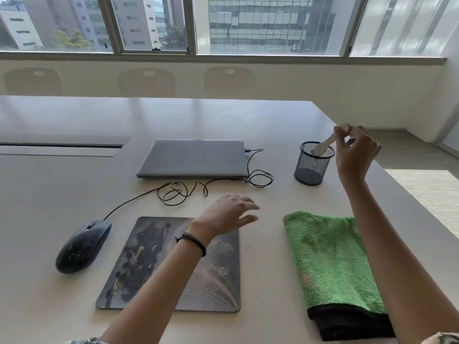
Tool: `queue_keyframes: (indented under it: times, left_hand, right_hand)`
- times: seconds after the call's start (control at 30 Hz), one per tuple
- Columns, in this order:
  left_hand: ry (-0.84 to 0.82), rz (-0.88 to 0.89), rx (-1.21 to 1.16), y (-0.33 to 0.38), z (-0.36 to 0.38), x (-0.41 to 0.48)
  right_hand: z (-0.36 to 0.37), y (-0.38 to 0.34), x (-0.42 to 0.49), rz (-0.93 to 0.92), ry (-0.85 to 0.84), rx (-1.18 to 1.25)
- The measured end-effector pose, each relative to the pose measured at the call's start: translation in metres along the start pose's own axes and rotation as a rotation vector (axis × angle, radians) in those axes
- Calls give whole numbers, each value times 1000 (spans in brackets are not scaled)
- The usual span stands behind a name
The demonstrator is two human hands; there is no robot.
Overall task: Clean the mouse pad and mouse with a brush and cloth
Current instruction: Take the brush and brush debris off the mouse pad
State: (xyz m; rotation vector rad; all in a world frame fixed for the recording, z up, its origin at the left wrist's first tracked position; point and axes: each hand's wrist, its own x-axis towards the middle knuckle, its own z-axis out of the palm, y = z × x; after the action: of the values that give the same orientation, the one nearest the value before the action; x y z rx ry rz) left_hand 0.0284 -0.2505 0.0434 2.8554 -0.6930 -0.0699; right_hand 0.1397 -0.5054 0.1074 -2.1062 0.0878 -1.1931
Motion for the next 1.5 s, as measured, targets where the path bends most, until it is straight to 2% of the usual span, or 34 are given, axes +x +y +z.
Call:
queue_keyframes:
  times: [0.13,0.33,0.47,0.57,0.73,0.87,1.0,1.3,1.5]
  left_hand:
    - [80,-35,-54,-34,-11,-21]
    - [176,-171,-90,-87,-27,-57]
    - [245,-290,-64,-105,-30,-73]
    - [227,-309,-88,-112,-27,-80]
    - [170,-289,-103,-124,-15,-90]
    - [95,-319,-95,-132,-9,-91]
    - [77,-313,-131,-137,-8,-94]
    - [84,-290,-151,-138,-6,-98]
    - [110,-262,-154,-134,-10,-99]
  right_hand:
    - [-10,-25,-13,-105,-68,254]
    - [-13,-68,-45,-152,-218,383]
    - [-12,-89,-70,-276,-364,357]
    - [-8,-104,-87,-377,-463,346]
    - [-7,-127,-122,-402,-634,441]
    - [-2,-143,-147,-528,-798,487]
    - [4,-151,-170,-613,-841,467]
    - [7,-159,-189,-527,-974,428]
    - [-1,-162,-175,-586,-1059,383]
